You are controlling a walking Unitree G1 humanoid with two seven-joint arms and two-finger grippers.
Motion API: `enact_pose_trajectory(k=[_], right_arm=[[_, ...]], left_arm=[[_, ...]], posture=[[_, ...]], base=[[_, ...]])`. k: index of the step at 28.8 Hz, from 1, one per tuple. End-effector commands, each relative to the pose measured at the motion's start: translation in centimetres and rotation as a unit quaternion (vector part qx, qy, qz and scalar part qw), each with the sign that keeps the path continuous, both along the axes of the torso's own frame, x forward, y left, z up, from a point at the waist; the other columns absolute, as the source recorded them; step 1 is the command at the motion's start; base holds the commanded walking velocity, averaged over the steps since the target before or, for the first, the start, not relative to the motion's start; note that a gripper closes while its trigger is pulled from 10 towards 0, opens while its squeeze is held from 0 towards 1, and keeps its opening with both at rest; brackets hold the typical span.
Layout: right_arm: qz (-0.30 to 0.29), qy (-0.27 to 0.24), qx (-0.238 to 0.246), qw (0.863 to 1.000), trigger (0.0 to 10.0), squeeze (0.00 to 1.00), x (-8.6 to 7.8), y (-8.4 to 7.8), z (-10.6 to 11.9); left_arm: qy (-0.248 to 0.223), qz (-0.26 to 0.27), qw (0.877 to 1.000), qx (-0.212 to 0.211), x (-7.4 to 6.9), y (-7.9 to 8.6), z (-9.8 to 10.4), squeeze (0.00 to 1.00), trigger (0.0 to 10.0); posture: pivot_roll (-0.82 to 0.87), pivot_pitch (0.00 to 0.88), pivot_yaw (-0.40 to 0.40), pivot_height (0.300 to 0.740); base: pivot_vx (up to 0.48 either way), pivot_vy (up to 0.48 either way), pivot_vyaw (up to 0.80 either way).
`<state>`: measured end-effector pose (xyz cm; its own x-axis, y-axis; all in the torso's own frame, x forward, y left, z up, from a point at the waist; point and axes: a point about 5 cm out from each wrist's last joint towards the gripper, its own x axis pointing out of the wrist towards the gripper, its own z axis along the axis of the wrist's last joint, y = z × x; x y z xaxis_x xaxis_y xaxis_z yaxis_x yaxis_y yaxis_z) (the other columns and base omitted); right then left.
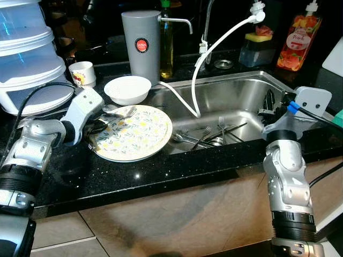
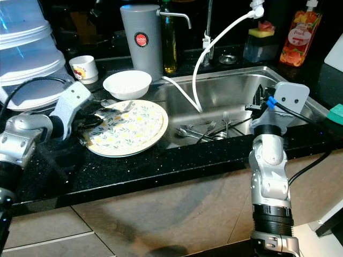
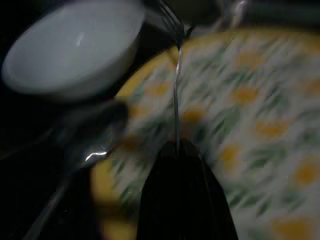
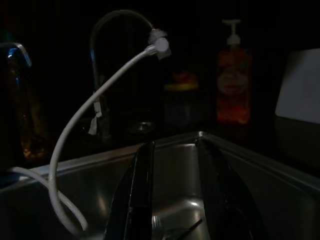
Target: Kitchen organization
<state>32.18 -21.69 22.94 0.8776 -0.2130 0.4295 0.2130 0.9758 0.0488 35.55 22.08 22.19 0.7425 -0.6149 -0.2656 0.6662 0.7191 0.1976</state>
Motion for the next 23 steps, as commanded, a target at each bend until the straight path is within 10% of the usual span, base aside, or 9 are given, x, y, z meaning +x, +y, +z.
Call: enact_pose_trajectory(k=[1, 9, 10, 19, 20, 23], right_arm=[[0.010, 0.006, 0.001, 1.000, 10.0, 0.00, 0.3, 0.3, -0.2], [0.011, 0.005, -0.003, 1.000, 10.0, 0.00, 0.3, 0.2, 0.1], [0.011, 0.005, -0.004, 1.000, 10.0, 0.00, 0.3, 0.2, 0.1], [0.011, 0.005, -0.005, 1.000, 10.0, 0.00, 0.3, 0.2, 0.1], [0.009, 0.000, -0.006, 1.000, 10.0, 0.00, 0.0, 0.2, 0.4], [0.003, -0.005, -0.006, 1.000, 10.0, 0.00, -0.3, 0.0, 0.6]], left_arm=[[-0.037, -0.029, 0.997, -0.065, -0.3, -0.7, 2.4, 0.00, 0.0], [-0.147, -0.123, 0.953, -0.233, -1.9, -3.0, 8.8, 0.00, 0.0], [-0.151, -0.121, 0.951, -0.242, -1.7, -3.4, 9.0, 0.00, 10.0], [-0.139, -0.112, 0.948, -0.262, 0.3, -7.2, 8.4, 0.00, 10.0], [-0.099, -0.084, 0.975, -0.181, 2.9, -13.7, 5.8, 0.00, 10.0], [-0.073, -0.055, 0.992, -0.089, 3.7, -18.7, 3.6, 0.00, 10.0]], posture=[[0.05, 0.000, 0.019, 0.740], [0.02, 0.000, 0.008, 0.740], [0.02, 0.000, 0.008, 0.740], [0.00, 0.000, 0.009, 0.740], [-0.04, 0.000, 0.026, 0.740], [-0.05, 0.000, 0.031, 0.740]], base=[[0.000, 0.000, 0.00], [0.000, 0.000, 0.00], [0.000, 0.000, 0.00], [0.000, 0.000, 0.00], [0.000, 0.000, 0.00], [0.000, 0.000, 0.00]])
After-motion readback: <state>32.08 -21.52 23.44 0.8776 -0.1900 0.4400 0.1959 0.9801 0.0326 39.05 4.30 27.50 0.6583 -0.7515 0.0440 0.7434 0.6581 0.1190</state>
